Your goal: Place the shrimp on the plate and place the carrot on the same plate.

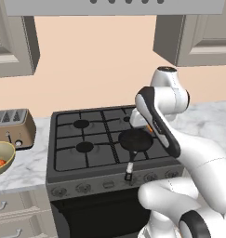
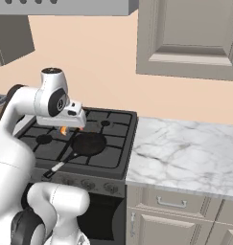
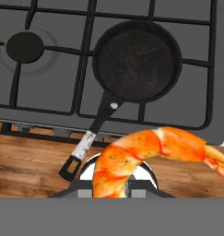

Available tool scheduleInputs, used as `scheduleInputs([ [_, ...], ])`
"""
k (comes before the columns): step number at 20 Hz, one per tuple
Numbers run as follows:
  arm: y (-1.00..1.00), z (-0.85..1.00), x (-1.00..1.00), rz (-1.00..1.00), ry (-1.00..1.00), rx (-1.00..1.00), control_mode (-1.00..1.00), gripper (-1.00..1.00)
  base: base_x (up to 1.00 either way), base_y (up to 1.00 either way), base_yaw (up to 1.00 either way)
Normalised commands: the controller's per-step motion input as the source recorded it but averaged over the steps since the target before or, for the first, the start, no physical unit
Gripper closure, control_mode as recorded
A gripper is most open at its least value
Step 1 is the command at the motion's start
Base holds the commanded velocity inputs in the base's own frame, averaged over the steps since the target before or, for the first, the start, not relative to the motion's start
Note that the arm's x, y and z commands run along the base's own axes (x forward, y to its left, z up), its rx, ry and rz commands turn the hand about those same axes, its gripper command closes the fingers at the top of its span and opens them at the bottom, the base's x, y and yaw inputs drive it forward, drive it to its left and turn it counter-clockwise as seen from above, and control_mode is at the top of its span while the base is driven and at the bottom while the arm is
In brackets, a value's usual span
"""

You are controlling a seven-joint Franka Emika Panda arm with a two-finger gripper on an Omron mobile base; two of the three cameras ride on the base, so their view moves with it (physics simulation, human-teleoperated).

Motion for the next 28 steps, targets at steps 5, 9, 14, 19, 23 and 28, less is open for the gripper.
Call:
scheduleInputs([
  [5, 0.00, 0.00, 0.00, 0.00, 0.00, 0.00, -1.00, 1.00, 0.00, 0.00, 0.00],
  [9, 0.00, 0.00, 0.00, 0.00, 0.00, 0.00, 1.00, 1.00, -0.50, 0.18, 0.00],
  [14, 0.00, 0.00, 0.00, 0.00, 0.00, 0.00, 1.00, 1.00, -0.51, 0.84, 0.00],
  [19, 0.00, 0.00, 0.00, 0.00, 0.00, 0.00, 1.00, 1.00, -0.16, 1.00, 0.00],
  [23, 0.00, 0.00, 0.00, 0.00, 0.00, 0.00, 1.00, 1.00, 0.00, 1.00, 0.00],
  [28, 0.00, 0.00, 0.00, 0.00, 0.00, 0.00, 1.00, 1.00, 0.00, 0.99, -0.04],
])
